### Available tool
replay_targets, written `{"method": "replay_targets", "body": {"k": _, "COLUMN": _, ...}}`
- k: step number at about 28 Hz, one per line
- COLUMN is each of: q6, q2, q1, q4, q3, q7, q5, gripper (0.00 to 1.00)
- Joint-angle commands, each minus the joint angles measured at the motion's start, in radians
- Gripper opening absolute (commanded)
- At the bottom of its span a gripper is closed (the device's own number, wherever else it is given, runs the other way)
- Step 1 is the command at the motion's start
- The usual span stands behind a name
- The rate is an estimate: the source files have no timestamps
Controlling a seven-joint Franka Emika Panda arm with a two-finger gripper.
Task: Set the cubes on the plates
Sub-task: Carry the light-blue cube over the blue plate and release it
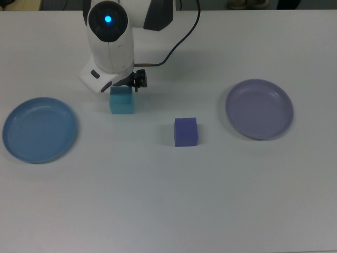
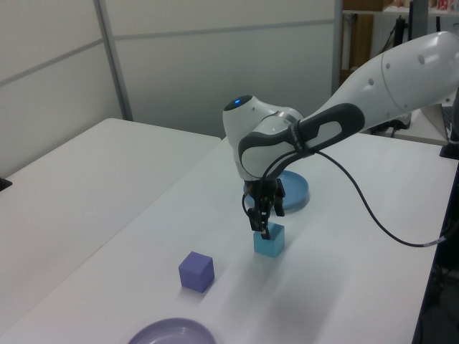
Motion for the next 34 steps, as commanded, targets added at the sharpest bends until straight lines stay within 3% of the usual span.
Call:
{"method": "replay_targets", "body": {"k": 1, "q6": 0.021, "q2": 0.003, "q1": 0.002, "q4": -0.004, "q3": 0.000, "q7": 0.023, "q5": -0.024, "gripper": 1.00}}
{"method": "replay_targets", "body": {"k": 9, "q6": 0.056, "q2": 0.045, "q1": 0.002, "q4": -0.004, "q3": 0.000, "q7": 0.026, "q5": -0.033, "gripper": 1.00}}
{"method": "replay_targets", "body": {"k": 15, "q6": 0.087, "q2": 0.080, "q1": 0.002, "q4": -0.005, "q3": -0.003, "q7": 0.093, "q5": -0.102, "gripper": 1.00}}
{"method": "replay_targets", "body": {"k": 18, "q6": 0.087, "q2": 0.085, "q1": 0.002, "q4": -0.005, "q3": -0.004, "q7": 0.097, "q5": -0.113, "gripper": 0.60}}
{"method": "replay_targets", "body": {"k": 22, "q6": 0.072, "q2": 0.075, "q1": 0.002, "q4": 0.003, "q3": -0.003, "q7": 0.089, "q5": -0.111, "gripper": 0.29}}
{"method": "replay_targets", "body": {"k": 25, "q6": 0.046, "q2": 0.071, "q1": 0.002, "q4": 0.030, "q3": -0.004, "q7": 0.089, "q5": -0.105, "gripper": 0.20}}
{"method": "replay_targets", "body": {"k": 27, "q6": -0.020, "q2": 0.072, "q1": -0.010, "q4": 0.114, "q3": -0.007, "q7": 0.084, "q5": -0.093, "gripper": 0.15}}
{"method": "replay_targets", "body": {"k": 30, "q6": -0.097, "q2": 0.075, "q1": -0.052, "q4": 0.229, "q3": -0.006, "q7": 0.048, "q5": -0.068, "gripper": 0.14}}
{"method": "replay_targets", "body": {"k": 32, "q6": -0.124, "q2": 0.075, "q1": -0.099, "q4": 0.315, "q3": -0.007, "q7": -0.042, "q5": -0.018, "gripper": 0.16}}
{"method": "replay_targets", "body": {"k": 34, "q6": -0.121, "q2": 0.080, "q1": -0.127, "q4": 0.334, "q3": -0.009, "q7": -0.112, "q5": -0.018, "gripper": 0.16}}
